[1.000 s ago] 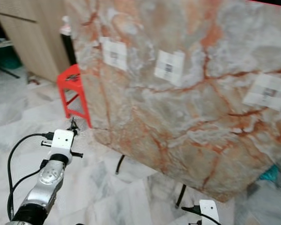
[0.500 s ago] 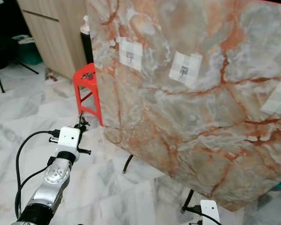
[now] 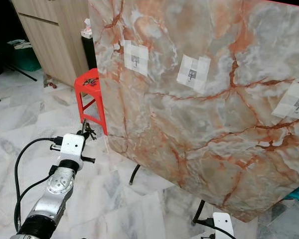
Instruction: Hang keys on a hook
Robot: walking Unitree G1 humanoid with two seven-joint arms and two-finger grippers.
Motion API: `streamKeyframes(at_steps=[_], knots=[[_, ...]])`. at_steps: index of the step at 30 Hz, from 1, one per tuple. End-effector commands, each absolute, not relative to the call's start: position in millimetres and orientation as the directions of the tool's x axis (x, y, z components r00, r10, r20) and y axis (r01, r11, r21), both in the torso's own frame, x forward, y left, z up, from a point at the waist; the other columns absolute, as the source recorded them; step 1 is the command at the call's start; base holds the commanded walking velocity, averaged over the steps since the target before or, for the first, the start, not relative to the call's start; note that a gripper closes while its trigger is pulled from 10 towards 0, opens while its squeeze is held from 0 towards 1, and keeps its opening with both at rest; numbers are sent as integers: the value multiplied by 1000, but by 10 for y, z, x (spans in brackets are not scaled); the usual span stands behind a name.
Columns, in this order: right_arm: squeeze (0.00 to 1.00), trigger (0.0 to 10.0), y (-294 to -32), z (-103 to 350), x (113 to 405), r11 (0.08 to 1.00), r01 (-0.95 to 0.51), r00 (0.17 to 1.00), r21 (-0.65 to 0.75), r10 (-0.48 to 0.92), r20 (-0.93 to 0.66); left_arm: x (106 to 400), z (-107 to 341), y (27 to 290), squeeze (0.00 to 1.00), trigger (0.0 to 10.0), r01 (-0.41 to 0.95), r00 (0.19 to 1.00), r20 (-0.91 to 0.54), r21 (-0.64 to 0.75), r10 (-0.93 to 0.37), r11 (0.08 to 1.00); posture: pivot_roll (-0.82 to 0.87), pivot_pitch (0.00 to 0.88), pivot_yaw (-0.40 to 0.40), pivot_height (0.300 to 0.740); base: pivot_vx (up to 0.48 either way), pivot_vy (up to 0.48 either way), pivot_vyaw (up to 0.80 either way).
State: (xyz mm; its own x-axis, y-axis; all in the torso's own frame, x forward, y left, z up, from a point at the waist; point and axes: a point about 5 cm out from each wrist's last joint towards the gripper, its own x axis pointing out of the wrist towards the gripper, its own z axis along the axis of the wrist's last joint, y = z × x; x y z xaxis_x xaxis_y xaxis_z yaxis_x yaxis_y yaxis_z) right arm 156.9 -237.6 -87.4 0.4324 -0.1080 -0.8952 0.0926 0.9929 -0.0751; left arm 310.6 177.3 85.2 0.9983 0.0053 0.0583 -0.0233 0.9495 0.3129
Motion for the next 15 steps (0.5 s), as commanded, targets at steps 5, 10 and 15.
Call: streamKeyframes(at_steps=[5,10,15], knots=[[0,10000,-2419,-861,1573,991,102,436,-81,-118,-892,3155,926,1734,0,10000,-23,997,82,332,-4,943,-62,0,-83,740,153,0,0],[0,10000,-2418,-862,1572,992,101,434,-82,-118,-893,3154,924,1734,0,10000,-24,997,82,333,-3,942,-63,0,-82,740,315,0,0],[0,10000,-2414,-865,1568,991,101,431,-83,-119,-895,3148,917,1728,0,10000,-18,997,79,332,-9,943,-63,0,-79,740,371,0,0]])
